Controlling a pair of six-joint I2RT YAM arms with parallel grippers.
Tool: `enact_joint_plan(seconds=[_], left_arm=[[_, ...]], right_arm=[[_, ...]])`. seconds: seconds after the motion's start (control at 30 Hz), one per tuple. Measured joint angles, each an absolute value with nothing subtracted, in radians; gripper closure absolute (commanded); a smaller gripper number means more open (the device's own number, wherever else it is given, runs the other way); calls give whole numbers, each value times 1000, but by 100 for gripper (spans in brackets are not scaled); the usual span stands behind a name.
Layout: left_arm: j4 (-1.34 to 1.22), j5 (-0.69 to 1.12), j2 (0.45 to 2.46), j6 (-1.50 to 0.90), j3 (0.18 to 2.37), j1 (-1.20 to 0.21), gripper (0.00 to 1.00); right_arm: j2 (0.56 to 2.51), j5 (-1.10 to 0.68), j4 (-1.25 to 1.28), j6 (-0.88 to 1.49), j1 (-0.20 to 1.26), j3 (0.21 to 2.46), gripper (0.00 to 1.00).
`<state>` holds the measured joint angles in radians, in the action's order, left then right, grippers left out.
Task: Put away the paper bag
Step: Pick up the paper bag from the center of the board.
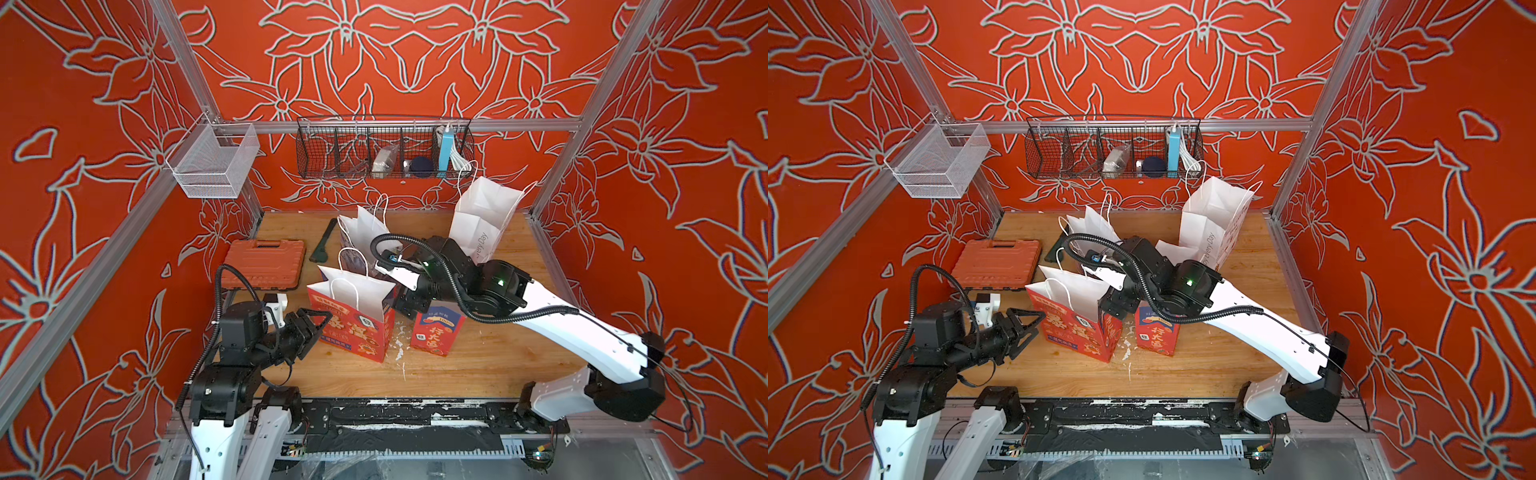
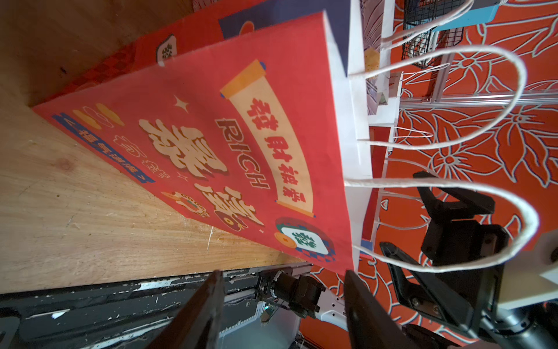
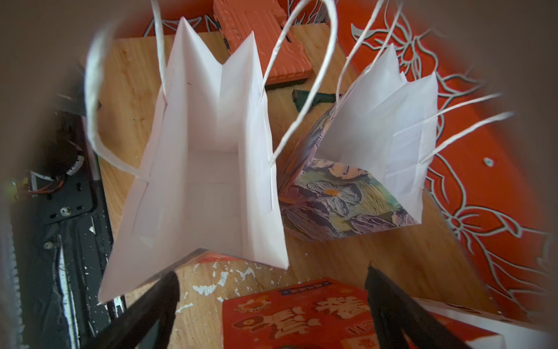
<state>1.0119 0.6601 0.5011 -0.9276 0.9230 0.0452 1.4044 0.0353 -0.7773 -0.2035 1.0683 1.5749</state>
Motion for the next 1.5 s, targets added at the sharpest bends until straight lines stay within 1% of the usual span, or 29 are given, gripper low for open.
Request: enact_joint_plan(seconds=[0.2, 0.3, 0.47, 0.73, 0.8, 0.9, 1.03, 1.2, 1.37, 1.5], left_arm=[[1015, 694, 501, -932, 913, 44, 39], [1013, 695, 499, -933, 901, 41, 43], [988, 696, 492, -944, 881, 38, 50], [888, 693, 493, -982, 817, 29, 57], [862, 691, 493, -992, 804, 24, 58], [820, 683, 496, -1007, 783, 18, 65], [772, 658, 505, -1026, 762, 17, 69], [723, 638, 519, -1037, 751, 15, 70], [698, 637, 525, -1037, 739, 14, 70], [694, 635, 513, -1038, 717, 13, 70]], right_arm=[[1370, 78, -778, -312, 1068, 1474, 3], [1393, 81, -766, -336, 1068, 1473, 4], [1471, 54, -727, -330, 1068, 1510, 10], [1554, -41, -687, -274, 1073, 1544, 20], [1557, -72, -677, -261, 1077, 1544, 21], [1557, -120, -667, -248, 1081, 1544, 20], [1551, -154, -667, -244, 1081, 1544, 13], [1511, -171, -728, -211, 1073, 1546, 7], [1501, -186, -836, -120, 1072, 1620, 6], [1530, -204, -891, -22, 1072, 1710, 4]])
